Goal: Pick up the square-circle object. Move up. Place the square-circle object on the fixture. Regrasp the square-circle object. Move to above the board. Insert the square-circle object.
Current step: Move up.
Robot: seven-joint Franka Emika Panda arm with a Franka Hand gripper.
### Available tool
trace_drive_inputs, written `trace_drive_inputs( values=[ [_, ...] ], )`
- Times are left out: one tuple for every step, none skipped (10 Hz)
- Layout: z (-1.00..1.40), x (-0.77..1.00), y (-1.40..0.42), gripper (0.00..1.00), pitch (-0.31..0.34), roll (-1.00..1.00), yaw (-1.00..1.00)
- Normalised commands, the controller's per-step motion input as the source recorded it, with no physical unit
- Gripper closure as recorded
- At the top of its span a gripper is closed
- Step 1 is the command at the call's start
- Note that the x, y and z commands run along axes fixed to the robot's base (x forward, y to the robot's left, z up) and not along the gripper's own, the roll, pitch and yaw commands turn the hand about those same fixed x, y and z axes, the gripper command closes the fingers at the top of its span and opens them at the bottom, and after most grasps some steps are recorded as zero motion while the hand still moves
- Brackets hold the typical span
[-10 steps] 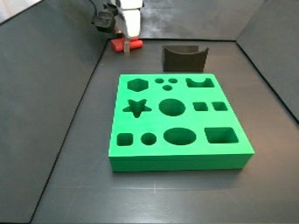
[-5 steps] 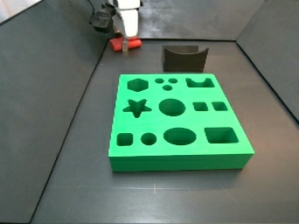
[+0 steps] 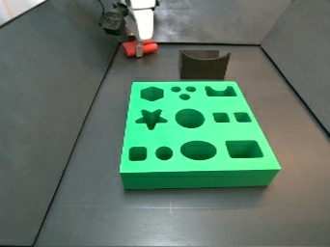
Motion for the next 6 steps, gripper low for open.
trace_drive_inputs(
  values=[
    [0.83,0.0,0.0,1.0,0.0,0.0,0.0],
    [0.86,-0.04,-0.06,1.0,0.001,-0.02,-0.01],
    [0.8,-0.07,-0.06,1.0,0.022,-0.01,-0.01],
    [0.68,-0.04,-0.02,1.0,0.059,0.01,-0.02],
    [0.61,-0.03,-0.01,1.0,0.084,0.02,-0.02],
    [0.48,-0.01,0.0,1.0,0.121,0.04,-0.02]
  ],
)
